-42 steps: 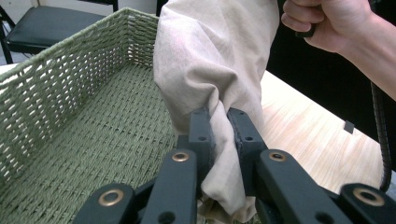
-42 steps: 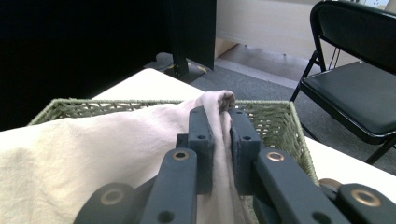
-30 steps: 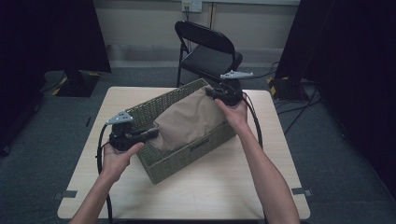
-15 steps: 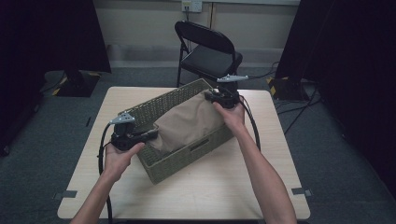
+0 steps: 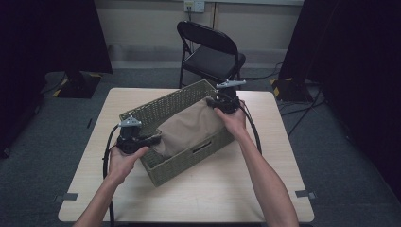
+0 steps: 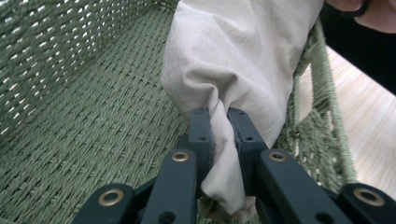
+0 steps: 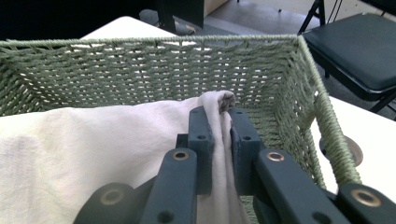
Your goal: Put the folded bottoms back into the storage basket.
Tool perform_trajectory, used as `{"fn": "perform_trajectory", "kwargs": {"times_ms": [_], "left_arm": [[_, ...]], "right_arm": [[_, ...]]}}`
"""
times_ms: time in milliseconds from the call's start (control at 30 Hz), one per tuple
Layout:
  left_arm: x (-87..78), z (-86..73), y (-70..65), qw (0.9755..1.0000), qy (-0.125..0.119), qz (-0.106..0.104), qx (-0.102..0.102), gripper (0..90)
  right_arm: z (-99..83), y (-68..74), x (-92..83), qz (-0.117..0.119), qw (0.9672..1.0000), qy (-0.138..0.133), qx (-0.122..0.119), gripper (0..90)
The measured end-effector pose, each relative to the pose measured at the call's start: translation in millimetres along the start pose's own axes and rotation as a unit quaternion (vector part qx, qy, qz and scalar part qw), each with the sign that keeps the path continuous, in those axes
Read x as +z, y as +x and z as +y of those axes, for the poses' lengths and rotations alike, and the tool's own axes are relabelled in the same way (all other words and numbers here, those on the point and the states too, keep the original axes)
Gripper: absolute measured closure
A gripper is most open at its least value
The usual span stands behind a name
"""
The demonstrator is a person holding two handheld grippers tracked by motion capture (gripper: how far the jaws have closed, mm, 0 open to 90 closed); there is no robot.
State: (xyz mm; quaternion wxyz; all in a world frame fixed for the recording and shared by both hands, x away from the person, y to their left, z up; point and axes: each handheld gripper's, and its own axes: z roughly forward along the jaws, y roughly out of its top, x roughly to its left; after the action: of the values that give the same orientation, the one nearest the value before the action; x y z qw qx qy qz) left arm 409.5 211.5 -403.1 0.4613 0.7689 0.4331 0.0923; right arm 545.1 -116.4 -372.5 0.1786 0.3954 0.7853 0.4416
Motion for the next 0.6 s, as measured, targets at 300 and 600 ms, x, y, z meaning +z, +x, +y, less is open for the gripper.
{"fn": "perform_trajectory", "kwargs": {"times_ms": [300,600], "left_arm": [[4.3,0.7,5.7,0.9992,0.006,0.036,-0.018,65.9],[-4.8,0.3,15.3,0.9983,-0.021,0.052,-0.016,53.9]], "right_arm": [[-0.5,0.5,13.3,-0.021,0.9992,0.029,-0.017,67.4],[2.3,-2.6,9.0,-0.019,0.9998,0.008,-0.007,47.7]]}}
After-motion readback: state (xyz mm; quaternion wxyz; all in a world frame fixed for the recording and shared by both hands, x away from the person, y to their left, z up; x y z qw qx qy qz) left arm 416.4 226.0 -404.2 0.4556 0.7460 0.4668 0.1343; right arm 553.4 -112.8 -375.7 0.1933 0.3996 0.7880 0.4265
